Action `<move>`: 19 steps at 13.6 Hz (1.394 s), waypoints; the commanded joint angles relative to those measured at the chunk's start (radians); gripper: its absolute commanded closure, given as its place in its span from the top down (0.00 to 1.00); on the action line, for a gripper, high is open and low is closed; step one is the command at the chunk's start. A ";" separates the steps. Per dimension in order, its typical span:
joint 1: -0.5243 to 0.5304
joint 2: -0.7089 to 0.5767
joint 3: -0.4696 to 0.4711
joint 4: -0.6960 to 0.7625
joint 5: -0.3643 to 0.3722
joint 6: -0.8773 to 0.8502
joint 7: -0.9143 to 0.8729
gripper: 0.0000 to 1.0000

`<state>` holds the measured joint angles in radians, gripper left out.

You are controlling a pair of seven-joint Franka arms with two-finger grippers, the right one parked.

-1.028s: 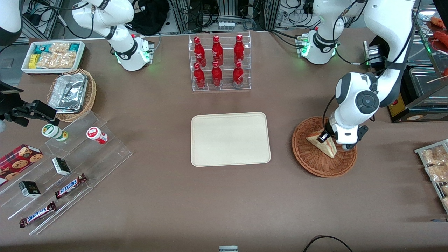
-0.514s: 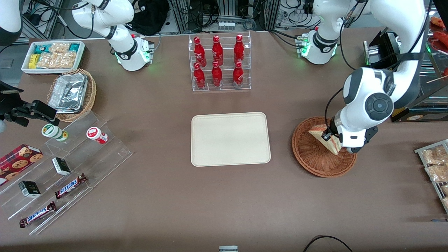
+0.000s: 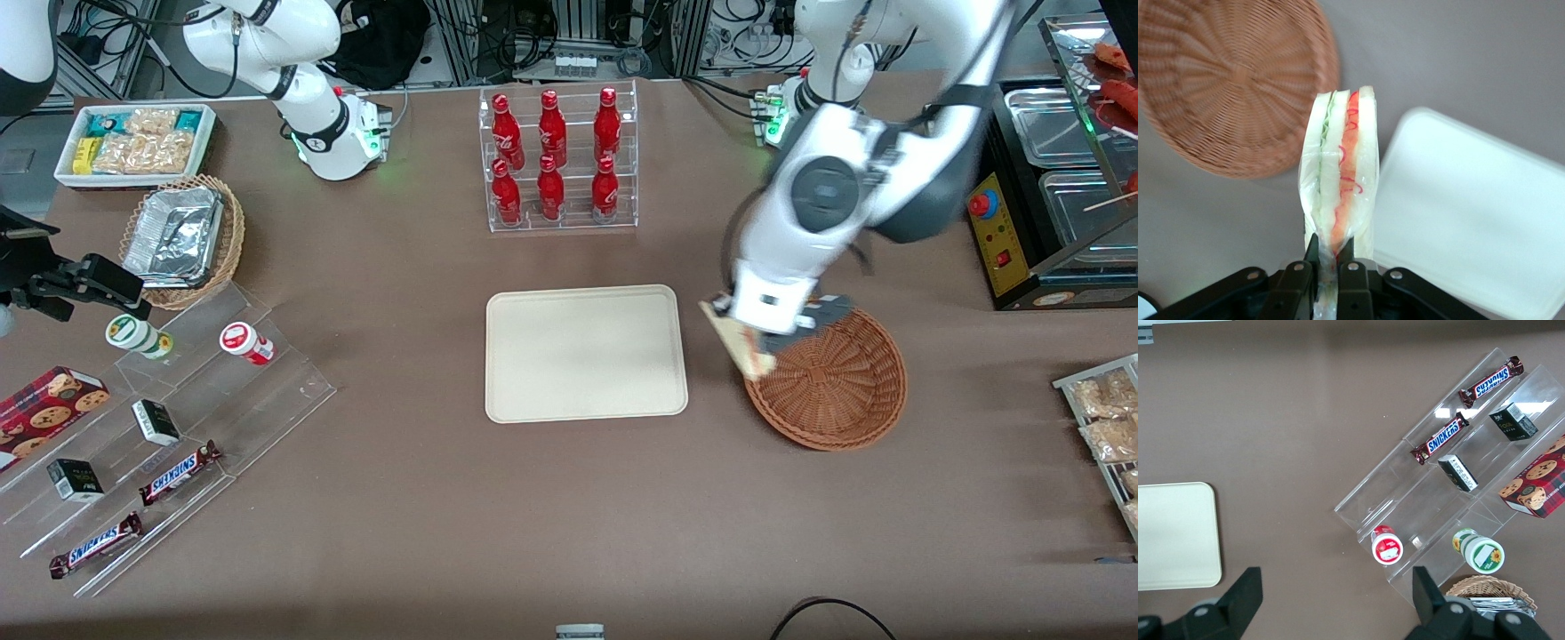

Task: Place sandwich from basket to tray
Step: 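Lift the sandwich and carry it over the white tray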

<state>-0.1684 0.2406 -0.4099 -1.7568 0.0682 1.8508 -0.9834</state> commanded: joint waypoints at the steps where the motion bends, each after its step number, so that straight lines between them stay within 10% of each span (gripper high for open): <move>1: -0.107 0.126 0.003 0.097 0.057 -0.021 -0.006 0.06; 19: -0.335 0.439 0.010 0.166 0.160 0.263 0.008 0.08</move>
<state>-0.4856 0.6614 -0.4046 -1.6203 0.2069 2.1115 -0.9565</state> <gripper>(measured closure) 0.890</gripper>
